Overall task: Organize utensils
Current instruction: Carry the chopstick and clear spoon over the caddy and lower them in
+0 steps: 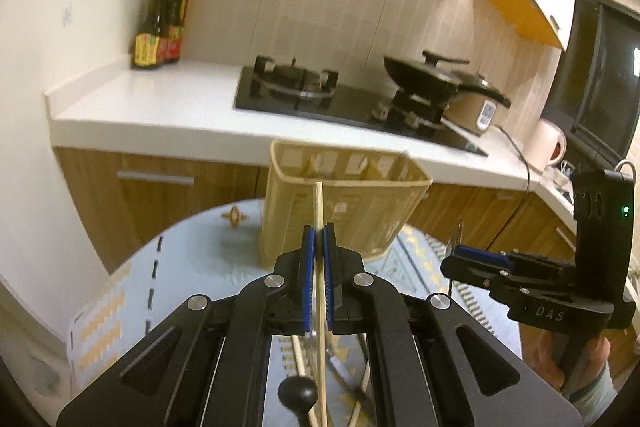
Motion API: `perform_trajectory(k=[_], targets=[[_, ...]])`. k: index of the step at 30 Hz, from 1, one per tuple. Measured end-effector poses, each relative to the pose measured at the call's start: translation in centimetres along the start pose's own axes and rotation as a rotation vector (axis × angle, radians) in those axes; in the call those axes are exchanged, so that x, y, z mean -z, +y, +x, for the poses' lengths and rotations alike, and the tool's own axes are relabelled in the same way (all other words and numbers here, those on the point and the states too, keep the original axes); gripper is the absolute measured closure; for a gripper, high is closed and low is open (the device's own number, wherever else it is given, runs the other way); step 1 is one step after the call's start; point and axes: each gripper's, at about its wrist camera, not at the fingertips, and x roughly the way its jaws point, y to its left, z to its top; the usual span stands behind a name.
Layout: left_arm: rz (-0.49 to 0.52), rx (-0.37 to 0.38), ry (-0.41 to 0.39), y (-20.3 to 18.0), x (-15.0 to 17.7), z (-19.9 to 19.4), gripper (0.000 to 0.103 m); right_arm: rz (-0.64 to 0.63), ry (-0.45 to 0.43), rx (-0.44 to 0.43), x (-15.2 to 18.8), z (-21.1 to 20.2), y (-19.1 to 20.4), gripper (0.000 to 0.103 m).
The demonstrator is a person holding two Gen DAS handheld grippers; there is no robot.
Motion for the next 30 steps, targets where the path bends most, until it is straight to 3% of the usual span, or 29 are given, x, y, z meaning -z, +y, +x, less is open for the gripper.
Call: perform_trajectory(k=[5, 13, 19, 25, 30], targets=[[-0.01, 0.021, -0.104, -0.3, -1.9, -1.2, 0.101, 0.016, -0.07, -0.038, -1.6, -1.8, 0.0, 0.073], [-0.033, 0.052, -0.292, -0.8, -8.0, -1.3, 0.101, 0.02, -0.249, -0.053, -6.5, -5.0, -0.4, 0.073], [-0.082, 0.092, -0.361, -1.1, -12.0, 0.9, 0.101, 0.022, -0.38, 0.023, -11.4, -5.5, -1.7, 0.073], [-0.129, 0.124, -0.378, -1.6, -14.4, 4.2, 0.101, -0.041, -0.461, 0.187, -13.9, -4.4, -2.2, 0.073], [-0.118, 0.063, -0.406, -2.2, -14.5, 7.0, 0.101, -0.098, -0.487, 0.267, -14.5, -1.8, -2.6, 0.073]])
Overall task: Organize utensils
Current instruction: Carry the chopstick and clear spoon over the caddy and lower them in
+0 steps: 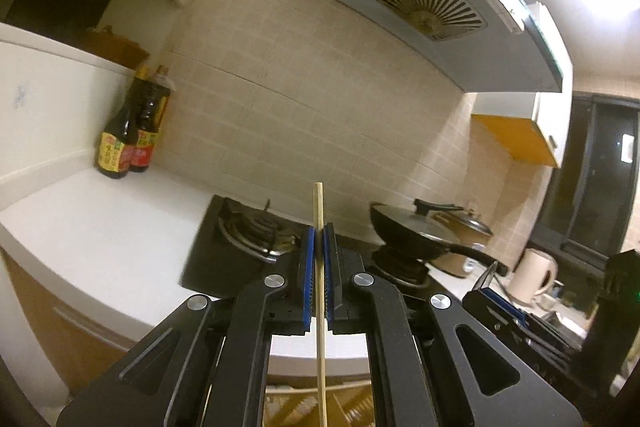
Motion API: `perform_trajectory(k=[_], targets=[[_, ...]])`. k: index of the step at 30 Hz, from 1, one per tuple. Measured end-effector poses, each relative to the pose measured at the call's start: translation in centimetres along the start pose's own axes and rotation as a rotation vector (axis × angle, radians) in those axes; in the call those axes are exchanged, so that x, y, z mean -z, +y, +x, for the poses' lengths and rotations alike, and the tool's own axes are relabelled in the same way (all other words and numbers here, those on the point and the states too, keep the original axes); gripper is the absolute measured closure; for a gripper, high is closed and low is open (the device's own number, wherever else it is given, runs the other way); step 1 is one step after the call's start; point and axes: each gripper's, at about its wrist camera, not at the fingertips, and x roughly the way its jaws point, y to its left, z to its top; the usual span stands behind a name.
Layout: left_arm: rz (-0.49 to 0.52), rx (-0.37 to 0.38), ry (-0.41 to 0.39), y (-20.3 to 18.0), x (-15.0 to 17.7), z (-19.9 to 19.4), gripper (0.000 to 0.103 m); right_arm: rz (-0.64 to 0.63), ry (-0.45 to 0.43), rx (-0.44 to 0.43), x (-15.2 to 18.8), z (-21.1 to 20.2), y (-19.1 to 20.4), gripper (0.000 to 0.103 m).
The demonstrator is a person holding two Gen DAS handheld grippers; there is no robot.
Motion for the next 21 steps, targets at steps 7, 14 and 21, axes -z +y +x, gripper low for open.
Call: perform_trajectory(k=[7, 14, 21], targets=[[0.037, -0.113, -0.026, -0.1, 3.8, 2.0, 0.1, -0.05, 0.02, 0.013, 3.5, 3.0, 0.6, 0.073], [0.084, -0.15, -0.01, -0.3, 5.9, 2.7, 0.1, -0.022, 0.068, 0.015, 6.4, 5.2, -0.5, 0.073], [0.098, -0.122, 0.036, -0.2, 6.7, 1.7, 0.1, 0.026, 0.089, 0.008, 7.6, 4.6, -1.0, 0.073]])
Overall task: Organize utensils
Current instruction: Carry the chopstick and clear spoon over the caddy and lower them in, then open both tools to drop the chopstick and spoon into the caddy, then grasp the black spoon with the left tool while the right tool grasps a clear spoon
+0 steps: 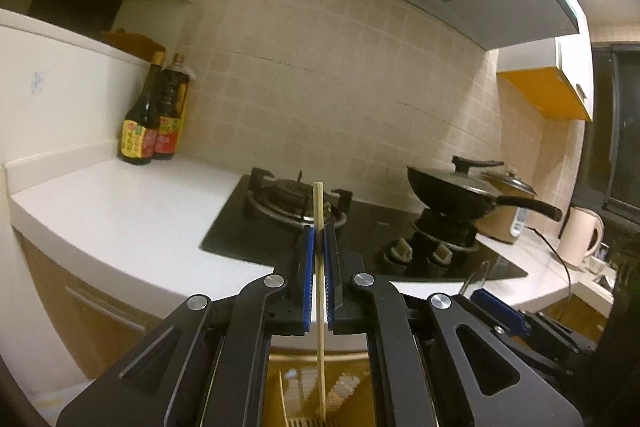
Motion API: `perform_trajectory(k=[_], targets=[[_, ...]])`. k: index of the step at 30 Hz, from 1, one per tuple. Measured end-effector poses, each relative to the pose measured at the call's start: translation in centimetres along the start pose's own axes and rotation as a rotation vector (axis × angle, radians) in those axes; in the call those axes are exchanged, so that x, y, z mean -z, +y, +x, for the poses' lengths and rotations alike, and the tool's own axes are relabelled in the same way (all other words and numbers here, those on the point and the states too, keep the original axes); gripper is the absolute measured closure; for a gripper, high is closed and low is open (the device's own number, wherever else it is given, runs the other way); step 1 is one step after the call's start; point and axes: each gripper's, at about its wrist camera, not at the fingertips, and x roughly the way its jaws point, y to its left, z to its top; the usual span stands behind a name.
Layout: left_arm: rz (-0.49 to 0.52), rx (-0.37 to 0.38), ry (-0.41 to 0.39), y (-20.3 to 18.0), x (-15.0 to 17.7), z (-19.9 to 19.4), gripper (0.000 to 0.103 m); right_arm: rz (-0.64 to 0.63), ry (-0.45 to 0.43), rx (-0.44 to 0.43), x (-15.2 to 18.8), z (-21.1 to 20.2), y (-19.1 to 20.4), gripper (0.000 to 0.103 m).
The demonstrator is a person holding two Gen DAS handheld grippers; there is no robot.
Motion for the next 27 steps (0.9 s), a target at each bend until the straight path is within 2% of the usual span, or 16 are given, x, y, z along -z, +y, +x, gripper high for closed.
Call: perform_trajectory(k=[4, 7, 9, 10, 21, 27], targets=[[-0.008, 0.032, 0.038, -0.1, 0.4, -0.9, 0.096, 0.033, 0.04, -0.018, 0.4, -0.7, -0.1, 0.073], [0.018, 0.048, 0.058, -0.4, 0.4, -2.2, 0.085, 0.063, 0.077, -0.048, 0.7, -1.6, -0.3, 0.071], [0.021, 0.075, 0.078, -0.4, 0.1, -3.2, 0.071, 0.083, 0.094, -0.052, 0.7, -2.5, -0.5, 0.05], [0.022, 0.087, 0.085, -0.4, -0.2, -4.0, 0.069, 0.095, 0.092, -0.059, 0.6, -3.3, -0.6, 0.047], [0.047, 0.129, 0.151, 0.0, -2.1, -12.1, 0.068, 0.134, 0.142, -0.035, -0.2, -9.7, 0.5, 0.047], [0.053, 0.101, 0.172, 0.4, -1.6, -14.7, 0.065, 0.095, 0.174, -0.027, 0.2, -12.2, 2.1, 0.047]])
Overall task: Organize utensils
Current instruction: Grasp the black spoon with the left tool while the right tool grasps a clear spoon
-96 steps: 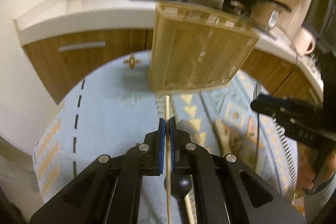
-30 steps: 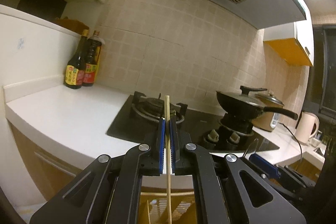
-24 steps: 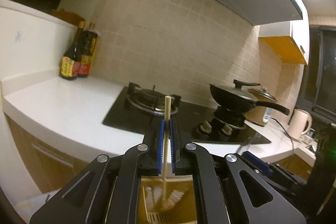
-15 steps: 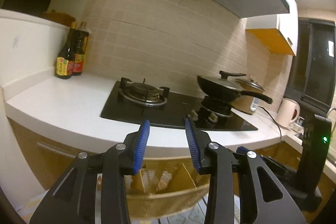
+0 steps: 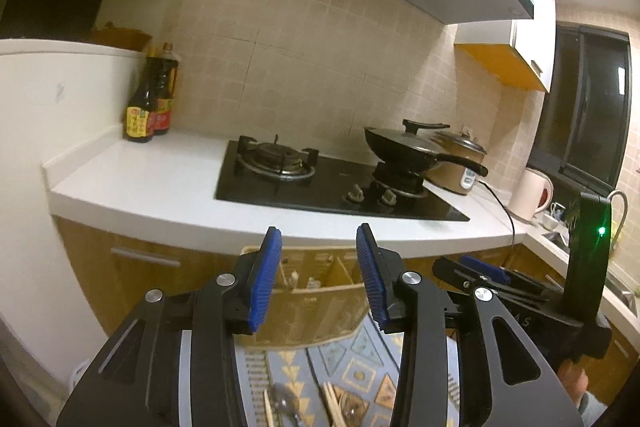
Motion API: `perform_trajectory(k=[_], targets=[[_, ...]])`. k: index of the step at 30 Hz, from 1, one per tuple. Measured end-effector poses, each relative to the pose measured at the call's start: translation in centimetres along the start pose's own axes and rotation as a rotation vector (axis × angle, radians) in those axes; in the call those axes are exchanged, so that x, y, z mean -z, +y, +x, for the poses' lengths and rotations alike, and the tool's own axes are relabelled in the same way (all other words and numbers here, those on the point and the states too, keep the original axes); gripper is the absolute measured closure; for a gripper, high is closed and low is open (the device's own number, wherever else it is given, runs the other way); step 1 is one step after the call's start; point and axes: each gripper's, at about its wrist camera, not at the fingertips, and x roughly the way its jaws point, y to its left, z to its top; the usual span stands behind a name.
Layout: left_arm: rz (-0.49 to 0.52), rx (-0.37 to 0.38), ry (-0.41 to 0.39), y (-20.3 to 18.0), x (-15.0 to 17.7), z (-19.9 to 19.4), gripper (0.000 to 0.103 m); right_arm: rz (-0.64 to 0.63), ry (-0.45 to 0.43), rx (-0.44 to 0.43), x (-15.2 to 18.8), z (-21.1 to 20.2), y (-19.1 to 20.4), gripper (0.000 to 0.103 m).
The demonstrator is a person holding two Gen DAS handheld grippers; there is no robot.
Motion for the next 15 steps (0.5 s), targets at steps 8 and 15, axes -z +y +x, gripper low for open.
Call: perform_trajectory(k=[8, 15], targets=[[-0.004, -0.012, 0.077, 0.9, 2.9, -1.3, 0.065, -0.054, 0.064, 0.006, 2.3, -0.7, 2.0, 0.047], [-0.041, -0.046, 0.244, 3.4, 6.4, -0.2, 0.065, -0.072, 0.176, 0.026, 5.4, 1.0, 2.5, 0.047]])
